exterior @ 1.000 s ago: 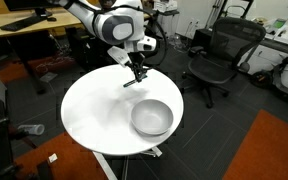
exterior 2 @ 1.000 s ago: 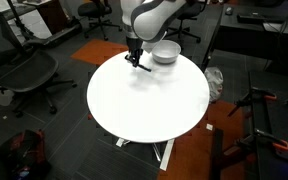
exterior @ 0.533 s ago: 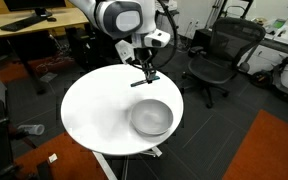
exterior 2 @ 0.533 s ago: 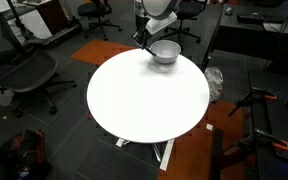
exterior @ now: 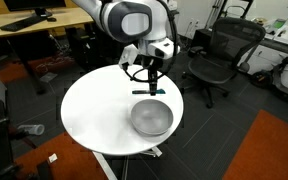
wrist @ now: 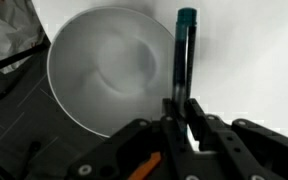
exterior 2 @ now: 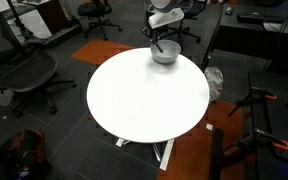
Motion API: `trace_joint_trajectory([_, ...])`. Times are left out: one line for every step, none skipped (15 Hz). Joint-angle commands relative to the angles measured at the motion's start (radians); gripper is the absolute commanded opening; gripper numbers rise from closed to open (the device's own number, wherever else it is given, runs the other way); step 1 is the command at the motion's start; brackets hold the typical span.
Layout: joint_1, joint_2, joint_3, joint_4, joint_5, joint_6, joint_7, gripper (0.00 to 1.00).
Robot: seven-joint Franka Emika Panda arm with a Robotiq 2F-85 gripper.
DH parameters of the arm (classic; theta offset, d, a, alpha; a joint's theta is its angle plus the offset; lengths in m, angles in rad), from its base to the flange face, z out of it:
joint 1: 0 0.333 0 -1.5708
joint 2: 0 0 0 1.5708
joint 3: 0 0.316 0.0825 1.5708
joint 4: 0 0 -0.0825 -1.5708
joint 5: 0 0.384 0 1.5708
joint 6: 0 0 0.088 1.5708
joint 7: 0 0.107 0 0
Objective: Take the marker from the white bowl and put it on the table then put it in the white bowl then put it on the table
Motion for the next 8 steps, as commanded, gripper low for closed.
trace_joint_trajectory([-0.027,-0.003,-0.01,0.009,0.05,-0.047,0.06,0.05])
trace_joint_trajectory([-0.037,0.0,-0.011,0.011,0.06,-0.049,0.068,0.05])
trace_joint_trajectory([-0.047,0.003,-0.011,0.013,0.069,-0.051,0.076,0.05])
trace_joint_trajectory([-0.054,0.007,-0.012,0.015,0.079,-0.051,0.08,0.05])
trace_joint_trajectory([-0.062,0.01,-0.011,0.015,0.088,-0.05,0.086,0.05])
trace_joint_trajectory([-0.068,0.012,-0.011,0.016,0.092,-0.051,0.092,0.05])
trace_joint_trajectory([-0.073,0.014,-0.01,0.014,0.097,-0.048,0.093,0.05])
trace_joint_trajectory([-0.077,0.015,-0.009,0.013,0.102,-0.045,0.098,0.33])
